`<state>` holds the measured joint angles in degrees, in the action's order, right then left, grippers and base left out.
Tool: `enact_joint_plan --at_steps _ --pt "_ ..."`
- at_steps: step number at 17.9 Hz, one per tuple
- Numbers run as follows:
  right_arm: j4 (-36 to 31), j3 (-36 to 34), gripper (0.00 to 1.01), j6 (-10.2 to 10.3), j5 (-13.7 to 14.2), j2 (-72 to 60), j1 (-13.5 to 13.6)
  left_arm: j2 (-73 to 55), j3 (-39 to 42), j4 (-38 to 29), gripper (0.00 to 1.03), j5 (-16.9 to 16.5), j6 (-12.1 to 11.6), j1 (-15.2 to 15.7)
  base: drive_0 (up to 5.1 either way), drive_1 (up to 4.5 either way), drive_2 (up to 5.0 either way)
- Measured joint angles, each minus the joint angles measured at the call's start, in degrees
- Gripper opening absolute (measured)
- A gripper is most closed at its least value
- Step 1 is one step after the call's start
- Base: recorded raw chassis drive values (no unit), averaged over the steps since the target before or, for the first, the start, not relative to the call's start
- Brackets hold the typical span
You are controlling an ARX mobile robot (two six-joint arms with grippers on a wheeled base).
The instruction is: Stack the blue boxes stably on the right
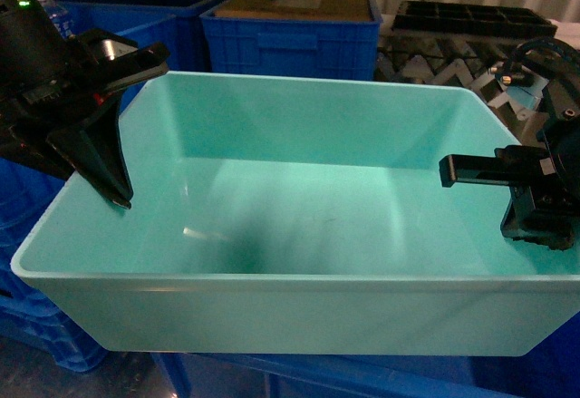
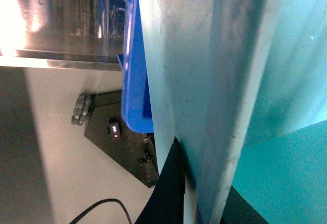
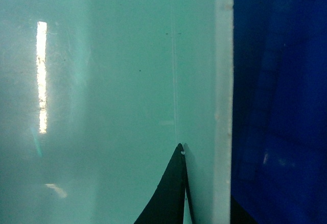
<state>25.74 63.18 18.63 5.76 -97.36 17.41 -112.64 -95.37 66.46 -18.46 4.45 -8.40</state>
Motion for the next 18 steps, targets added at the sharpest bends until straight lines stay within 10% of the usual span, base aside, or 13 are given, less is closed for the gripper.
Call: enact_joint_plan --at_steps 12,18 --pt "0.02 0.00 0.02 0.00 0.02 0.00 0.00 0.00 0.00 -0.02 0.02 0.00 -0.02 0.00 -1.5 -1.48 -1.5" --pt "0.17 0.00 0.02 0.02 0.04 0.00 0.15 0.02 0.02 0.15 0.02 0.02 -0.02 -0.02 -0.1 2.58 -2.8"
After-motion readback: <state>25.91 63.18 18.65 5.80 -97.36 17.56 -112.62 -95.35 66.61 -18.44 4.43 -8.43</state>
